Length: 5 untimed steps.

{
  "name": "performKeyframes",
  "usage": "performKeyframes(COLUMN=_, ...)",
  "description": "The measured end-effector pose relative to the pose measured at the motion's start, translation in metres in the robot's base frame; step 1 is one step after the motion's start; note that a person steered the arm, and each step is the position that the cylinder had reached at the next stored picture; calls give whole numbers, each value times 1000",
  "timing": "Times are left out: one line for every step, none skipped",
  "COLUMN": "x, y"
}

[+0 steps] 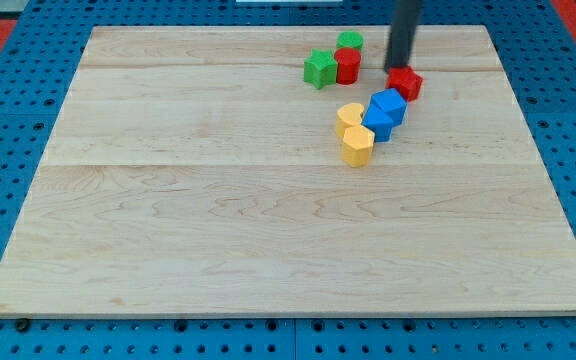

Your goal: Move the red star near the blue cube

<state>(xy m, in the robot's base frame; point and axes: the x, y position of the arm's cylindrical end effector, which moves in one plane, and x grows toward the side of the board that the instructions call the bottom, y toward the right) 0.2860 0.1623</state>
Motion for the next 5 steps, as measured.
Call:
performKeyframes(x=9, y=106)
performKeyframes(x=45, y=90)
performKeyframes(x=59, y=40)
performKeyframes(x=26, y=24)
performKeyframes(x=5, y=24)
